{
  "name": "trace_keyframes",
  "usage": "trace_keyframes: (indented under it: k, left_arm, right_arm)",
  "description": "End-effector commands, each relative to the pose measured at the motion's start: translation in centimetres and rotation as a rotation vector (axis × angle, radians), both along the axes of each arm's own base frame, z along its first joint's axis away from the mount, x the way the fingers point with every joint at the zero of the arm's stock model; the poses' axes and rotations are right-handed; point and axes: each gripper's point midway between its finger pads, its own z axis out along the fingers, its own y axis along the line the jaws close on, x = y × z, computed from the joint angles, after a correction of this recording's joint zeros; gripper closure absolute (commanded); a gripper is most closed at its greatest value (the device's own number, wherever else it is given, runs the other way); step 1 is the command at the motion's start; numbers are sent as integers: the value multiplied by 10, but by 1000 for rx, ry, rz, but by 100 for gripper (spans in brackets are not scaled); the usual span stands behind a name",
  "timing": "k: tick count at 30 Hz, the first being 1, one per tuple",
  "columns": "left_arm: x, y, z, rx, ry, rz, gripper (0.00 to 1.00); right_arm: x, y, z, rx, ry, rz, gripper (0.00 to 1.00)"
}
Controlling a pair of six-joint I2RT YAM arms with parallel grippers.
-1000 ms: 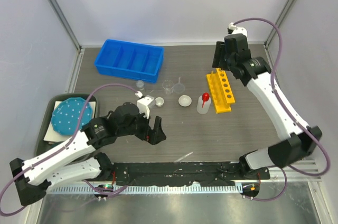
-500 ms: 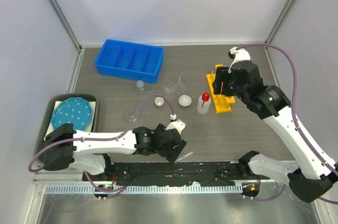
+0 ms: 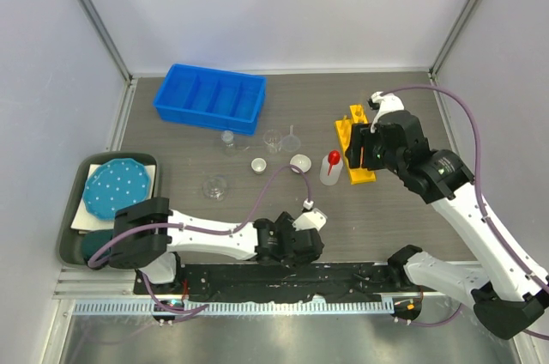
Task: Organize the chemistry lab equipment
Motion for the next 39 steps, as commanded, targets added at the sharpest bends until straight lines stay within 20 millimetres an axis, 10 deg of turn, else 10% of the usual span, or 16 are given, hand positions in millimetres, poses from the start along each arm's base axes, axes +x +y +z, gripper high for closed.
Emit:
trace_keyframes:
  k: [1,39]
  left_arm:
    - [-1,-18,6,-28,-24,2,14]
    - [-18,17,-58,75,62,-27,73]
  right_arm:
    - [-5,-1,10,12,-40,25,36]
    - [-9,6,-17,27,13,37,37]
